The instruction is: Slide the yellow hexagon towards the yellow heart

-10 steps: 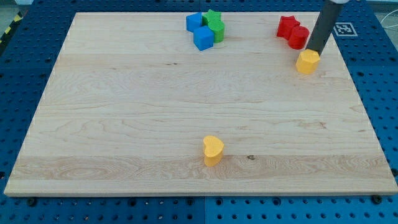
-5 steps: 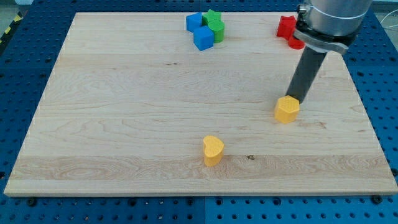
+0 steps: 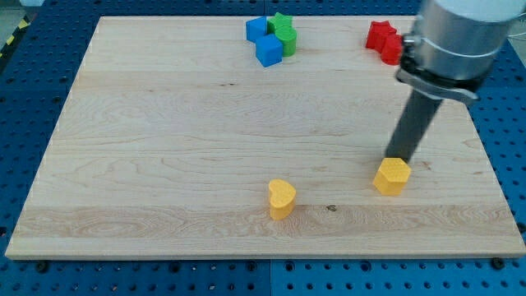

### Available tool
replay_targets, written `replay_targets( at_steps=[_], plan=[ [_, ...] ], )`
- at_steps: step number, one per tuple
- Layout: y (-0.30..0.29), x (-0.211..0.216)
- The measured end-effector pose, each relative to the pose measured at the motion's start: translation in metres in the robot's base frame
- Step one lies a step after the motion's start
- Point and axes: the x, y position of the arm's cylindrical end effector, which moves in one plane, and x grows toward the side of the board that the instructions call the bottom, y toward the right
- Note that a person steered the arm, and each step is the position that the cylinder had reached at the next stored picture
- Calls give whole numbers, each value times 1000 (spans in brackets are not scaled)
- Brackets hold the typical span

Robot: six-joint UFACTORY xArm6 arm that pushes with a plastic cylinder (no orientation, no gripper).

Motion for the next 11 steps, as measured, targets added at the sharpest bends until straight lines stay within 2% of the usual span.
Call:
replay_targets(
  at_steps=[2,4,5,7,10,11],
  plan=[
    [-29,29],
    [-9,54],
    [-25,62],
    [-67,68],
    [-89,71],
    [-76,70]
  ],
)
